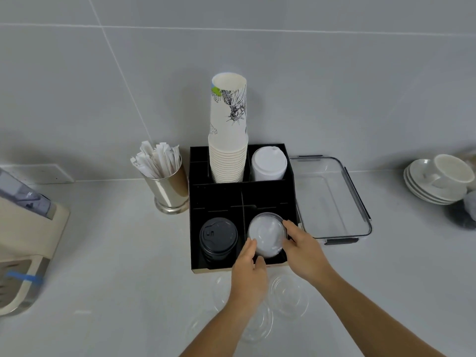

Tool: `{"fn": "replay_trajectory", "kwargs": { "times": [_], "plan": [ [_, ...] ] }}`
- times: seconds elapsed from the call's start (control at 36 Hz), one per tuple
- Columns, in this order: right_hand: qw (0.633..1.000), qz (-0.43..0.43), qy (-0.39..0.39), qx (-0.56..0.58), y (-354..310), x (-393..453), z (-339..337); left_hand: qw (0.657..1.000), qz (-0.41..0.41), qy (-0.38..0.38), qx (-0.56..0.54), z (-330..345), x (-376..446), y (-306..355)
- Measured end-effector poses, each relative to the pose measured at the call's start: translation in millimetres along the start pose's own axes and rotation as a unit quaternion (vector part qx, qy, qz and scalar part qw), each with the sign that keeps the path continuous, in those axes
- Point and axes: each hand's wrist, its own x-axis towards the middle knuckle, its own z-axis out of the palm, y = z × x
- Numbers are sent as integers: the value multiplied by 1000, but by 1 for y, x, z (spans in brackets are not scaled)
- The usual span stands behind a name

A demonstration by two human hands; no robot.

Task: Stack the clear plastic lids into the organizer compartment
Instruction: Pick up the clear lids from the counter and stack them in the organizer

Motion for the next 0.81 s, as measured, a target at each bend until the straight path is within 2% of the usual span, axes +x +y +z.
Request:
{"fn": "replay_trajectory", "kwargs": {
  "times": [0.25, 0.58, 0.81],
  "plan": [
    [1000, 16, -12, -4, 8, 2, 2, 1000, 2, -14, 20, 1, 1, -5],
    [996, 36, -18, 83, 12, -3, 7, 1000, 12, -6, 17, -1, 2, -9],
    [995, 45, -15, 86, 10, -6, 4, 1000, 1, -2, 10, -5, 4, -15]
  ]
}}
